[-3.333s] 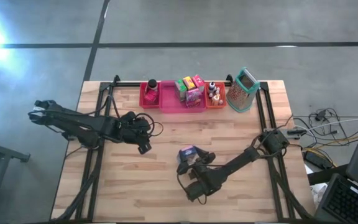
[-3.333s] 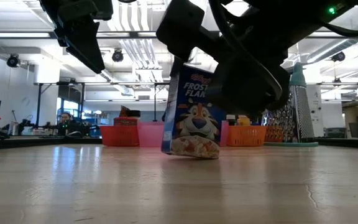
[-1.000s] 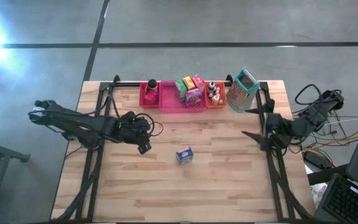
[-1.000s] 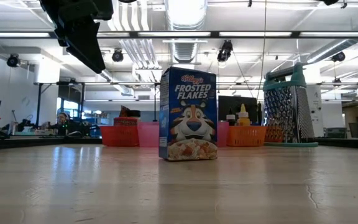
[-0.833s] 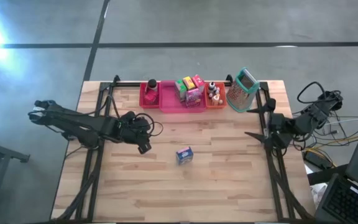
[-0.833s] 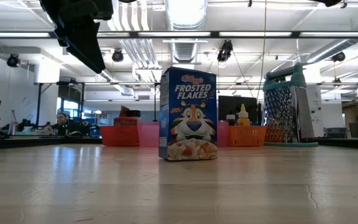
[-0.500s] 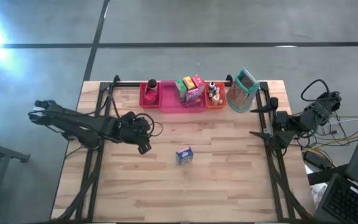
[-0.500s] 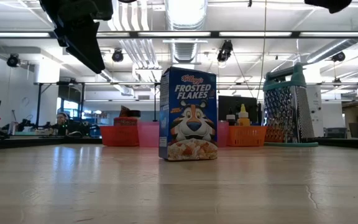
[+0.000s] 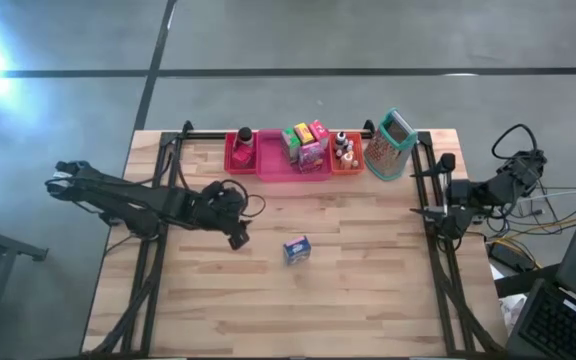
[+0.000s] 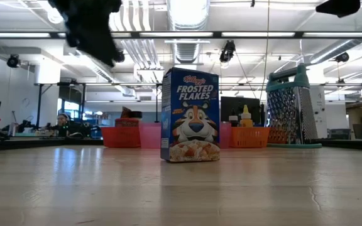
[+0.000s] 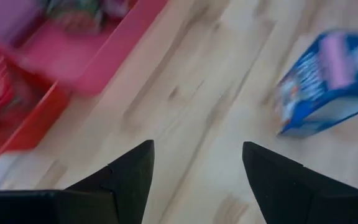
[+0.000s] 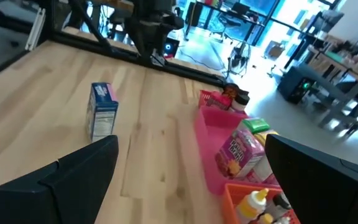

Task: Pick & Place Kitchen Items
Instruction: Put the blue cereal box into the pink bin

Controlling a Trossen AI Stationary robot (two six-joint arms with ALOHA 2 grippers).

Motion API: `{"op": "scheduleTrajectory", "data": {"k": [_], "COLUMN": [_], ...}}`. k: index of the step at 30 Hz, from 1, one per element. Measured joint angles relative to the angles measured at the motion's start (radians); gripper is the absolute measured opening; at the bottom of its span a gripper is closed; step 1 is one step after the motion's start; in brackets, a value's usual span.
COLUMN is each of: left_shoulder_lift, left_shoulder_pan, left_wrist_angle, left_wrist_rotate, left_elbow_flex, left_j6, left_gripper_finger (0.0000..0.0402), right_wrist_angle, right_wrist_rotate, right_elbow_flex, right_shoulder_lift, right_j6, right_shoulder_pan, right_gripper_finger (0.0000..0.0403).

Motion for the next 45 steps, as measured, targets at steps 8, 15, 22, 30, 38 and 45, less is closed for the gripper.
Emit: {"op": "scheduleTrajectory", "data": {"k": [8,15,22,30,38,45], "left_shoulder_lift": [0.023,0.128,0.290,0.454,0.593,0.659], "left_shoulder_pan": [-0.023,-0.079,-0.200,-0.262,-0.250,-0.241], "left_wrist_angle": [0.418,0.430,0.328,0.291,0.146,-0.036], "left_wrist_rotate": [0.091,0.040,-0.151,-0.244,-0.248,-0.272], "left_elbow_flex": [0.000,0.048,0.221,0.346,0.508,0.637], "left_j6": [0.169,0.166,0.120,-0.027,-0.076,-0.160], "left_gripper_finger": [0.0250,0.0248,0.0239,0.0231,0.0231,0.0231], "right_wrist_angle": [0.002,0.005,0.005,0.005,0.005,0.005], "right_wrist_rotate": [0.000,0.000,0.000,0.000,0.000,0.000], "right_elbow_flex": [0.000,0.000,0.000,0.000,0.000,0.000], "right_shoulder_lift": [0.002,0.003,0.003,0.004,0.004,0.004], "right_j6": [-0.056,-0.043,-0.041,-0.037,-0.042,-0.041], "right_shoulder_pan": [0.000,0.000,0.000,0.000,0.000,0.000], "right_gripper_finger": [0.0400,0.0400,0.0400,0.0400,0.0400,0.0400]}}
